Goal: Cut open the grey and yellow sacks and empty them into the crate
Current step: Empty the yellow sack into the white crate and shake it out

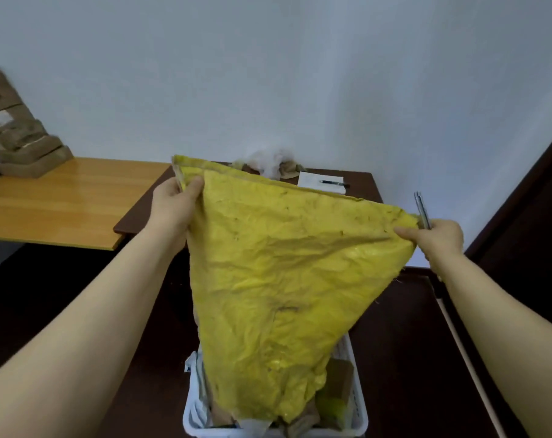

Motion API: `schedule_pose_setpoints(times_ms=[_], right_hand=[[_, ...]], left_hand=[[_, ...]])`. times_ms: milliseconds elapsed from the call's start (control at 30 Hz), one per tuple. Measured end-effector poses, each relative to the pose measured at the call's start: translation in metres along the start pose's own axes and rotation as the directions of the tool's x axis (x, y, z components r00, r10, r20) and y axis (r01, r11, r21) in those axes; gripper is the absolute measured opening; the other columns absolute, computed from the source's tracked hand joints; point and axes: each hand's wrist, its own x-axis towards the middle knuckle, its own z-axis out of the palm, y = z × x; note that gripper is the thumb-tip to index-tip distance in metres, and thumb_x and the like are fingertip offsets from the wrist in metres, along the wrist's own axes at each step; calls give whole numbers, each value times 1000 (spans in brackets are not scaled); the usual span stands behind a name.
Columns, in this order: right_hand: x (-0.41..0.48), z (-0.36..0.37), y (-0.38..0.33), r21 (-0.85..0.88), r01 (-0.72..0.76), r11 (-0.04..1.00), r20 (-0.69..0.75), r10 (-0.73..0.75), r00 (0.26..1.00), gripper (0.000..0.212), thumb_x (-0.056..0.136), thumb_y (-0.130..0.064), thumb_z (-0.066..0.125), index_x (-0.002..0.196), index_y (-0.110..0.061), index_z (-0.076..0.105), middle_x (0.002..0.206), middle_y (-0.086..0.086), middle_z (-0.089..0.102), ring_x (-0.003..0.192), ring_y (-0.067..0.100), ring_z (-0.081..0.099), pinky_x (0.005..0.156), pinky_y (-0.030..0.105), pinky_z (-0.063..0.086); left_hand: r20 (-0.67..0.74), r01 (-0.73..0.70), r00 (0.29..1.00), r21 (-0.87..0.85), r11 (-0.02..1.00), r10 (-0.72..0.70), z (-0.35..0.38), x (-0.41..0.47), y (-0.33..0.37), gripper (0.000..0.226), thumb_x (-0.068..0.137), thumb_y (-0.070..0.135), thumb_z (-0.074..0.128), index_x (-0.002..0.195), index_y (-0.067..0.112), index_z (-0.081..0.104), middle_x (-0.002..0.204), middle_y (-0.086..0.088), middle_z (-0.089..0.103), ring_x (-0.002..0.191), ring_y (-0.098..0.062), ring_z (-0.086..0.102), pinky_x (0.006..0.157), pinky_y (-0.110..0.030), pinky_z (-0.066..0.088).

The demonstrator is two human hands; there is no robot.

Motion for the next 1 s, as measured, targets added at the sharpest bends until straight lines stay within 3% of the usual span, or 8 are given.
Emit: schedule_pose_setpoints(times_ms=[167, 300, 433, 500, 600, 700, 833, 1000], right_hand=[[-12, 12, -19, -183, 244, 952, -49, -257, 965, 62, 74, -24, 74, 131, -14, 53, 126, 4, 60, 115, 21, 55, 94, 32, 44], [-28, 39, -59, 61, 438, 897, 313, -434, 845, 62, 71, 0, 65, 130, -18, 58, 118, -3, 62, 104, 8, 56, 84, 18, 41], [-25, 56, -74, -261, 497, 828, 571, -283, 771, 31, 76, -11, 71, 107, -15, 70, 94, -4, 65, 90, 15, 60, 73, 26, 44], [-24, 58, -85, -483, 531, 696, 544, -237, 805, 6, 79, -23, 70, 77, -18, 67, 76, 0, 60, 87, 25, 61, 70, 32, 48], [-20, 54, -112, -548, 542, 637, 380, -388, 840, 6, 80, -26, 63, 79, -20, 65, 76, 2, 58, 85, 28, 58, 63, 28, 38], [-22, 55, -129, -401, 613, 681, 177, -599, 781, 6, 83, -24, 59, 77, -22, 60, 81, 5, 58, 89, 30, 58, 61, 29, 32], [-26, 57, -122, -490, 543, 682, 360, -409, 839, 8, 84, -27, 64, 86, -20, 67, 85, 7, 61, 92, 29, 60, 66, 29, 37], [-29, 49, -131, -360, 579, 732, 172, -558, 812, 19, 84, -22, 57, 67, -19, 50, 74, 2, 52, 77, 24, 51, 61, 31, 33]], left_hand=[[136, 41, 991, -173, 984, -18, 17, -4, 10, 18, 95, 19, 55, 84, 15, 69, 78, 2, 75, 76, -11, 71, 62, -24, 56], [212, 54, 977, -224, 973, -6, 20, -6, 17, 17, 95, 20, 55, 89, 13, 69, 82, -1, 75, 79, -13, 72, 62, -25, 56], [246, 84, 969, -179, 980, -38, 11, -10, 18, 16, 92, 25, 59, 91, 13, 69, 89, -3, 75, 84, -16, 71, 70, -31, 57], [334, 91, 940, -34, 995, -74, 1, -16, 21, 26, 78, 32, 72, 96, 14, 69, 95, -4, 75, 87, -18, 71, 73, -37, 57], [409, -51, 909, 298, 953, -79, -10, -21, 28, 41, 56, 21, 87, 93, 21, 69, 87, 7, 75, 78, -6, 71, 58, -23, 56], [190, -172, 974, 253, 952, 125, -13, -8, 42, 25, 65, 11, 85, 80, 22, 68, 76, 13, 71, 67, 4, 67, 55, -13, 52], [157, -69, 987, 253, 965, 29, -14, -2, 31, 13, 78, 9, 74, 89, 13, 68, 92, -6, 69, 88, -22, 67, 77, -33, 54], [2, -86, 996, 200, 976, 87, -13, 1, 23, 8, 78, 23, 74, 78, 22, 66, 86, 0, 71, 78, -15, 67, 68, -29, 54]])
